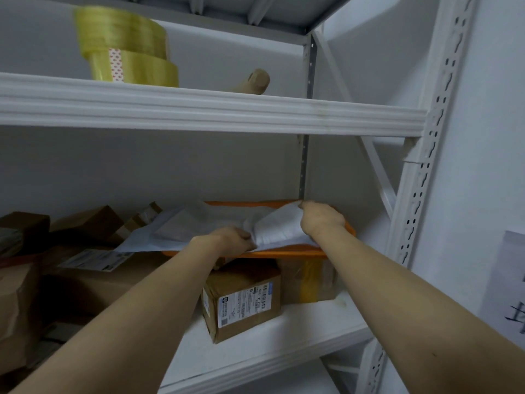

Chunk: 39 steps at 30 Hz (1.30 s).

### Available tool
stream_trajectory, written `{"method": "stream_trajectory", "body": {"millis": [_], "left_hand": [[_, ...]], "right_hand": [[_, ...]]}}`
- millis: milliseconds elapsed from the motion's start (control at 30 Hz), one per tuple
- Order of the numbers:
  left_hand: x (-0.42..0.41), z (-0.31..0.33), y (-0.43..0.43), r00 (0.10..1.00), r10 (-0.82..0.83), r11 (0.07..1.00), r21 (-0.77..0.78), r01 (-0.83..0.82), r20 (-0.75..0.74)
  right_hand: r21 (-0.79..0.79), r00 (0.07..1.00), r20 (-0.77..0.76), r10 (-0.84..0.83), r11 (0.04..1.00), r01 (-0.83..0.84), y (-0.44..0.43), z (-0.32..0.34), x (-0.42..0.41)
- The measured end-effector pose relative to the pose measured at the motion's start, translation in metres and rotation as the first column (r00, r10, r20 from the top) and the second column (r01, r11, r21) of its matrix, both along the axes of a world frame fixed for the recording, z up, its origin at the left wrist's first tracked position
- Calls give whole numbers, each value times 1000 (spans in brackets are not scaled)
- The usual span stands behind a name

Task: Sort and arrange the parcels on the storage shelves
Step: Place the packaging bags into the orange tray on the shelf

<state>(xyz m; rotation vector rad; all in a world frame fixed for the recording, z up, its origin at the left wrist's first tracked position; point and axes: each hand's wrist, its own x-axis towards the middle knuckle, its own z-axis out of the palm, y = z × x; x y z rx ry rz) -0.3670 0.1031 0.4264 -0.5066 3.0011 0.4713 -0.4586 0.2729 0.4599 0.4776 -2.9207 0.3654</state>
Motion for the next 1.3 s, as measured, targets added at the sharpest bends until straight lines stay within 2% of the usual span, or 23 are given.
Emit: {"method": "stream_trajectory", "body": {"millis": [100, 200, 267, 367, 467, 567, 667, 767, 833, 900, 1000, 1033, 1100, 1133, 1200, 1267, 1300], "left_hand": [[-1, 0, 0, 1000, -1, 1000, 5, 1, 20], [0, 2, 2, 1000, -3, 1000, 22, 2, 23], [1, 3, 5, 1000, -15, 1000, 23, 15, 10], [-2, 2, 10, 999, -42, 998, 37, 42, 1], [-5, 2, 13, 998, -59, 997, 42, 58, 13], [-4, 5, 13, 998, -59, 997, 42, 58, 21], [0, 6, 9, 999, -32, 993, 110, 31, 7], [3, 7, 10, 998, -57, 996, 66, 56, 12], [4, 8, 12, 998, -64, 996, 57, 63, 4], [4, 9, 12, 999, -54, 997, 51, 53, 5], [1, 10, 9, 1000, -24, 998, 52, 24, 5], [-1, 10, 8, 1000, -15, 999, 49, 15, -6], [-6, 11, 8, 998, 15, 999, 39, -13, -62], [-10, 10, 8, 995, 29, 999, 28, -26, -96], [-15, 12, 11, 990, 44, 999, 19, -42, -132], [-19, 14, 16, 993, 29, 999, 22, -27, -111], [-20, 16, 19, 997, 19, 1000, 8, -18, -69]], "right_hand": [[-179, 997, 57, 57, 983, -46, 4, 3, -7], [-324, 980, -34, 196, 925, -197, 9, 9, -7], [-259, 971, -82, 223, 937, -236, 14, 13, -3], [-135, 997, -62, 41, 990, -49, 26, 15, 3], [-54, 996, 4, -88, 995, 88, 35, 11, 6], [-49, 995, -2, -103, 994, 103, 37, 9, 5], [-56, 997, 45, -63, 996, 65, 34, 8, 1], [-85, 992, 123, 13, 996, -3, 29, 6, -3], [-108, 994, 101, 48, 993, -37, 28, 7, -1], [-2, 1000, 15, 15, 1000, -15, 28, 8, 0], [273, 987, -130, -99, 953, 132, 28, 8, -1], [344, 979, -187, -79, 928, 141, 27, 9, -1], [384, 969, -246, 36, 921, 64, 23, 11, -4], [360, 971, -213, 105, 933, -22, 19, 11, -6], [230, 976, -5, 218, 950, -211, 12, 8, -9], [150, 936, 228, 269, 940, -307, 8, 3, -12], [164, 914, 295, 279, 927, -336, 9, 2, -14]]}}
